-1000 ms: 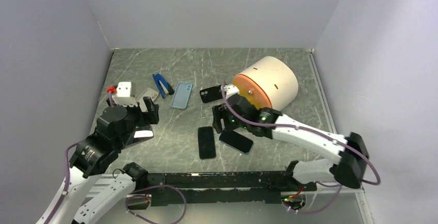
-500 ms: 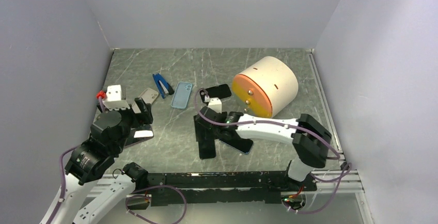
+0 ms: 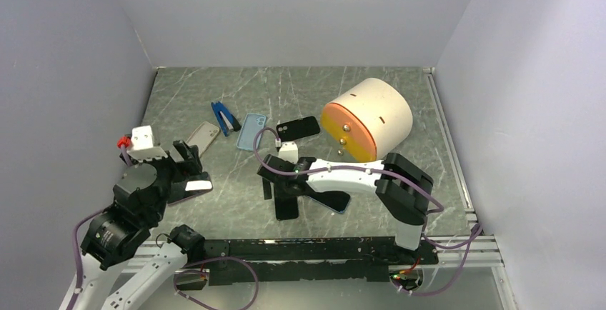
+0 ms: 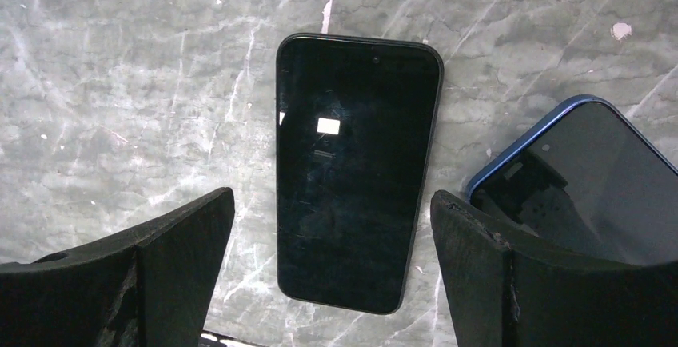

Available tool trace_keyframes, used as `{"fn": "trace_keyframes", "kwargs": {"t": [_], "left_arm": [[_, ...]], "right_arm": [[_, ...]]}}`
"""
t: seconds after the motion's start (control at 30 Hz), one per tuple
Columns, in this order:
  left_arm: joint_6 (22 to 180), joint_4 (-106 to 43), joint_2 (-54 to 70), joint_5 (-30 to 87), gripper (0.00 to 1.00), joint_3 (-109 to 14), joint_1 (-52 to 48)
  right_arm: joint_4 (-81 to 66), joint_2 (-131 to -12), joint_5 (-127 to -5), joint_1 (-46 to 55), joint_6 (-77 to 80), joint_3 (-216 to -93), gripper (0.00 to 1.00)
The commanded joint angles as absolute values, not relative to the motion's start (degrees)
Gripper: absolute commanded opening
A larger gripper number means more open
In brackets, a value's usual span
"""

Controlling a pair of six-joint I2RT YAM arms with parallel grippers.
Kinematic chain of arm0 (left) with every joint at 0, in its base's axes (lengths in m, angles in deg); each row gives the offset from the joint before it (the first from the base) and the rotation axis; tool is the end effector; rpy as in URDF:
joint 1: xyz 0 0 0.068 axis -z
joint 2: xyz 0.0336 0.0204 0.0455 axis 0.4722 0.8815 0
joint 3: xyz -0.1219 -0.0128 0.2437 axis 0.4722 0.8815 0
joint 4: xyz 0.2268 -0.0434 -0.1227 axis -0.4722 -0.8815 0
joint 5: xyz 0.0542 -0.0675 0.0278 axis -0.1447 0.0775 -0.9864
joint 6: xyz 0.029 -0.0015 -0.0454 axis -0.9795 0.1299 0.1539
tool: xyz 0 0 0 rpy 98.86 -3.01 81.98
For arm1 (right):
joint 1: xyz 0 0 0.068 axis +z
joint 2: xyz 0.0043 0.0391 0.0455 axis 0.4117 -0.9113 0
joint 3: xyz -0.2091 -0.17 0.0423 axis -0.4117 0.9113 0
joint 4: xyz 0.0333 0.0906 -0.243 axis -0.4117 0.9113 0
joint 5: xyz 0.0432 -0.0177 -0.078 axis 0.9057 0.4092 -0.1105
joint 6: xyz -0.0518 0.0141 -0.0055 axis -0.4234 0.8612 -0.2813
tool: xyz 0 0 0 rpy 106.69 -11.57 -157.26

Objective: Put the phone into the phone case

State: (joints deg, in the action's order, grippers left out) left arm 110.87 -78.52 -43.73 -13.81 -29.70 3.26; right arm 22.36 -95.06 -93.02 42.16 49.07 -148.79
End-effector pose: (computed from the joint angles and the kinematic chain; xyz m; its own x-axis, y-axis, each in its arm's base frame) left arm 0.0606 -0.0137 0.3698 -0.1881 -0.2347 -0.9537 -0.1076 0.9701 -0.2175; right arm 0.1572 0.3313 0.1826 -0.8681 -0.0705 -0.4914 -0.1745 0.9700 0.1692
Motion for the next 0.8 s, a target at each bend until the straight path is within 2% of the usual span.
{"fn": "trace_keyframes", "kwargs": {"t": [0.0, 0.43, 0.77], "left_arm": [[111.9, -76.97, -44.8, -15.43, 0.94, -29.2, 3.37], [112.63, -77.88, -44.34, -16.01, 0.93, -29.62, 3.33], [112.6, -77.89, -45.55, -16.12, 0.93, -29.43, 3.37]], "right_arm": [[23.84, -95.52, -94.65, 42.33, 50.83, -151.18, 0.96], [24.26, -98.43, -94.16, 42.5, 51.56, -151.37, 0.95], [25.39, -99.3, -94.51, 43.07, 52.12, -151.57, 0.87]]}}
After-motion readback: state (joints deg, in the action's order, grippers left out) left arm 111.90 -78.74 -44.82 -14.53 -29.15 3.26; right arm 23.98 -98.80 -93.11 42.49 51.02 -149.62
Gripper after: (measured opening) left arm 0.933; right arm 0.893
